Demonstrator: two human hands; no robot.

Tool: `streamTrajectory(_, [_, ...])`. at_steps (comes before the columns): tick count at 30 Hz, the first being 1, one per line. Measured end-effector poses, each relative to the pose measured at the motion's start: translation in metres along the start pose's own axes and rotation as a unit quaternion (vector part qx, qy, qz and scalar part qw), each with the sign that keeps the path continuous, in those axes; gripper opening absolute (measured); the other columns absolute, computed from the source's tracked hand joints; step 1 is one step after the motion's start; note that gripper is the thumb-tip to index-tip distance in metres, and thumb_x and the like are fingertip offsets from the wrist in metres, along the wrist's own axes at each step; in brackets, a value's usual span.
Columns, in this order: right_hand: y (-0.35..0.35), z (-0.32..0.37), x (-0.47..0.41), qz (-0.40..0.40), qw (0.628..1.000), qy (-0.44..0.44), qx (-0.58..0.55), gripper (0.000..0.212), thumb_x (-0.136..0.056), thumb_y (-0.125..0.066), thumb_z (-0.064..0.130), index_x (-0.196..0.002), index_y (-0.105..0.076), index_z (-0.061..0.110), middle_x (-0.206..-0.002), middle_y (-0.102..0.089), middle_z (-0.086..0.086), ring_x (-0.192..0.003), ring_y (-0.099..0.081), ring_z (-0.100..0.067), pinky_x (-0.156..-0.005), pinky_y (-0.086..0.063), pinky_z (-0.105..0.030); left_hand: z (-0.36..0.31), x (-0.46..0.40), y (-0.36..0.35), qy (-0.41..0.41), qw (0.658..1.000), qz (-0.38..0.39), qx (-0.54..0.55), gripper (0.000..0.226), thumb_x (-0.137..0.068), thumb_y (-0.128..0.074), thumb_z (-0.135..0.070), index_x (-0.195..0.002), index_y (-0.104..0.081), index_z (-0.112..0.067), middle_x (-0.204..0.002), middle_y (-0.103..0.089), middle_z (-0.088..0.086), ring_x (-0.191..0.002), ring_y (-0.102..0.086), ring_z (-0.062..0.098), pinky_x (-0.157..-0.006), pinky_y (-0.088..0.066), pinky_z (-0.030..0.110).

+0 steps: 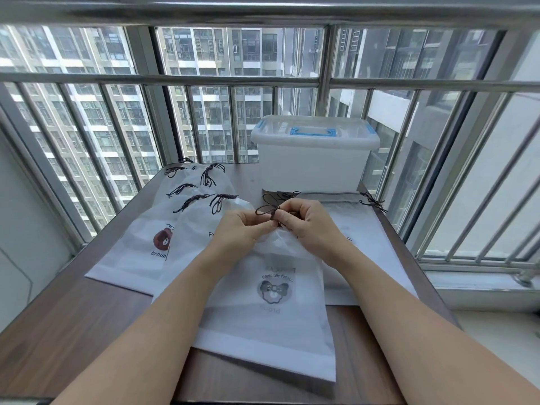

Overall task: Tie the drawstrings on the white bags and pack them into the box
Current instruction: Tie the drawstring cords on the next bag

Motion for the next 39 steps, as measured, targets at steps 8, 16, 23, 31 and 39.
streamTrajectory(8, [0.013, 0.006, -0.001, -0.075, 0.993, 0.018, 0.086, 0.022, -0.094, -0.067, 0.017, -0.072, -0.067, 0.019, -0.054, -0.047, 0.014, -0.051, -0.036, -0.004, -0.051, -0.030, -0.016, 0.008, 0.000, -0.007, 0.079, 0.982, 0.031, 0.166, 0.029, -0.090, -0.063, -0.007, -0.112, -0.067, 0.010, -0.106, -0.069, 0.021, -0.098, -0.065, 0.028, -0.099, -0.049, 0.037])
streamTrajectory(16, [0.007, 0.000, -0.002, -0.040, 0.997, 0.001, 0.072, 0.026, -0.098, -0.060, 0.014, -0.073, -0.067, 0.020, -0.060, -0.053, 0.016, -0.057, -0.043, -0.003, -0.058, -0.035, -0.019, 0.012, 0.000, -0.007, 0.069, 0.995, 0.009, 0.065, 0.021, -0.092, -0.070, -0.024, -0.098, -0.074, -0.004, -0.085, -0.064, 0.013, -0.067, -0.055, 0.017, -0.061, -0.044, 0.026])
streamTrajectory(23, [0.006, -0.004, -0.004, -0.024, 0.998, 0.006, 0.052, 0.023, -0.098, -0.054, 0.018, -0.078, -0.064, 0.010, -0.072, -0.058, 0.001, -0.070, -0.048, -0.014, -0.068, -0.038, -0.033, -0.005, 0.000, 0.018, 0.003, 0.996, -0.089, 0.007, 0.017, -0.097, -0.064, -0.015, -0.090, -0.077, -0.007, -0.085, -0.076, 0.006, -0.074, -0.066, 0.010, -0.066, -0.052, 0.019])
streamTrajectory(31, [0.001, -0.009, -0.004, -0.006, 1.000, -0.014, 0.026, 0.034, -0.101, -0.053, 0.022, -0.077, -0.064, 0.000, -0.072, -0.058, -0.007, -0.069, -0.048, -0.018, -0.069, -0.038, -0.034, -0.002, 0.004, 0.015, 0.006, 0.993, -0.107, -0.052, 0.006, -0.090, -0.069, -0.011, -0.090, -0.075, -0.013, -0.089, -0.077, 0.005, -0.083, -0.069, 0.016, -0.078, -0.053, 0.029])
streamTrajectory(39, [-0.002, -0.020, -0.006, -0.015, 0.997, -0.054, 0.053, 0.036, -0.102, -0.055, 0.020, -0.066, -0.062, 0.016, -0.056, -0.047, 0.009, -0.054, -0.037, -0.009, -0.058, -0.032, -0.029, -0.065, 0.033, 0.034, -0.231, 0.901, -0.272, -0.246, 0.016, -0.075, -0.067, -0.018, -0.090, -0.067, -0.021, -0.081, -0.065, -0.009, -0.074, -0.061, 0.007, -0.065, -0.049, 0.020])
Point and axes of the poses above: each hand's wrist, its own x-axis away from the middle knuckle, its own y-axis out of the back of the hand, z = x × y, the point moved 10 cm from there along -x, towards the middle knuckle
